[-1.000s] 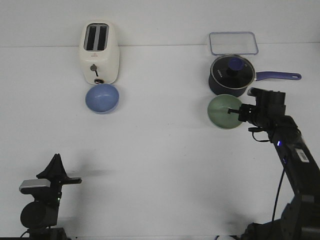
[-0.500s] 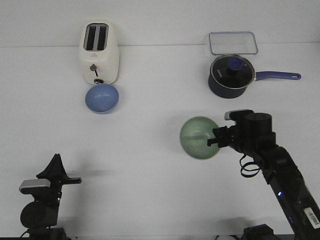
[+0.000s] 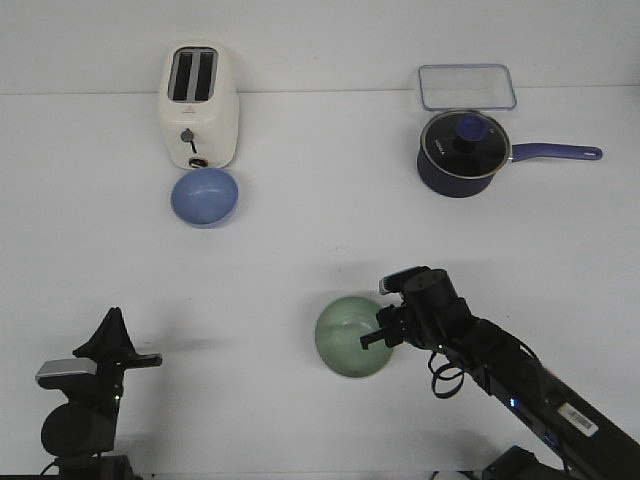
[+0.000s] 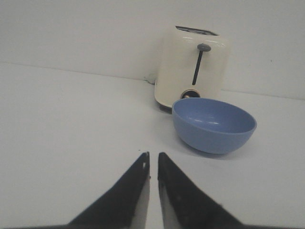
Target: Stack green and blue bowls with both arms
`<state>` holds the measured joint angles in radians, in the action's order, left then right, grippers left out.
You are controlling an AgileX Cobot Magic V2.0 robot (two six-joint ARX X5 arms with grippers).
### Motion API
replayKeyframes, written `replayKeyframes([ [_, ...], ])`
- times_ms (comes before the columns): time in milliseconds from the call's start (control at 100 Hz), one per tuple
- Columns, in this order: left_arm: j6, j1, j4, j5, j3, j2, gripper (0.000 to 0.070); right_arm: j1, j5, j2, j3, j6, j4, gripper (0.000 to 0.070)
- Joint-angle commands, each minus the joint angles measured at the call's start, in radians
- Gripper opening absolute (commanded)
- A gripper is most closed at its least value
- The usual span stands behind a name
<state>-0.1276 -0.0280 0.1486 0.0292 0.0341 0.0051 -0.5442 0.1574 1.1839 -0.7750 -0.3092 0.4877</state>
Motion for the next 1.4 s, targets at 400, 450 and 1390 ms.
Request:
replayKeyframes([
  [400,-0.289,0.000,0.035,0.000,-0.012,-0.001,0.0012,-0.015,0.026,0.089,-0.003,0.005,-0.072,0.0309],
  [450,-0.329,0.000,0.036,0.000,-0.004,-0.001,0.0012,-0.003,0.027,0.069,-0.007,0.013,-0.074,0.0310],
  [1390,-0.212,0.001,-0.199,-0.169,0.833,1.189,0.0457,0.164,0.025,-0.345,-0.025,0.082,-0.011,0.0308],
])
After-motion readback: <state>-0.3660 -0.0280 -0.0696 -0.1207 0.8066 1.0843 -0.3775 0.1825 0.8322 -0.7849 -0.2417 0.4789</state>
